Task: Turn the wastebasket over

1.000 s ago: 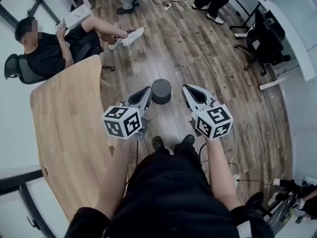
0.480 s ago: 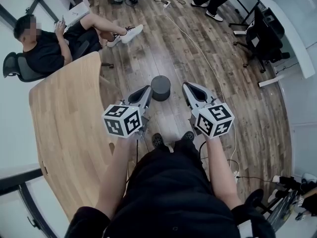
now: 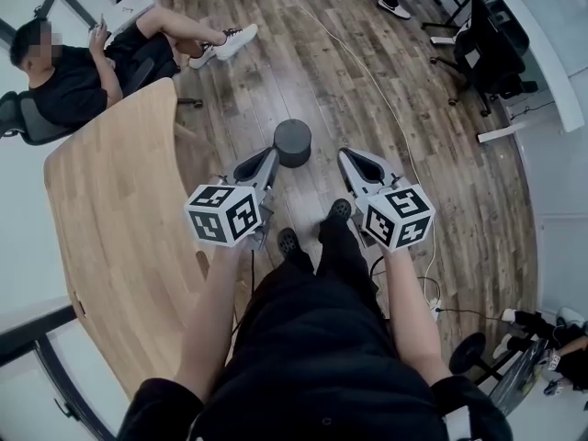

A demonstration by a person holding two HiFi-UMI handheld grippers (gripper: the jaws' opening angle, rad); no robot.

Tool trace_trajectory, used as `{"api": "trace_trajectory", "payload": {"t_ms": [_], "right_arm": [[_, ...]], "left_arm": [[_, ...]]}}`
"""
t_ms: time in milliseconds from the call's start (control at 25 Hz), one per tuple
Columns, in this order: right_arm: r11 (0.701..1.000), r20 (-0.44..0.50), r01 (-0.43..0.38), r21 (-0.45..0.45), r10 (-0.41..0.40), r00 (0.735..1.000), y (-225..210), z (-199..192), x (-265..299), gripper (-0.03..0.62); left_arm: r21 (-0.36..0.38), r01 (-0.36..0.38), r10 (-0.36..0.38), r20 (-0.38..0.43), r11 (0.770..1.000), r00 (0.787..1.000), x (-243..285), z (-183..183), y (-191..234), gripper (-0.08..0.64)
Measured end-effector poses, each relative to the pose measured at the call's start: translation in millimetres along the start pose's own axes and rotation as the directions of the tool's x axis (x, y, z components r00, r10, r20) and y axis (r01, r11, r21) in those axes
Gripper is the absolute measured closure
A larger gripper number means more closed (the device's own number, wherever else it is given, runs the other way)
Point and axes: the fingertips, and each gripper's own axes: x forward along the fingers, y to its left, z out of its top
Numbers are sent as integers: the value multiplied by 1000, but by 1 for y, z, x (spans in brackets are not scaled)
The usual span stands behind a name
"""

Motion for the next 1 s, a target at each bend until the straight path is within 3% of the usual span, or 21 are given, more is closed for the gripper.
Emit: {"api": "trace_trajectory", "payload": {"t_ms": [560,1000], "right_arm": [[998,-43,-63,-8,63,997,-46,9,31,560],[985,-180,-171,-8,167,969,-119,-6,81,560]], "left_arm": [[-30,-37,35,-53,999,998,55,-3,4,545],[-106,-130,117,-125,986,985,129,-4,27,545]]}}
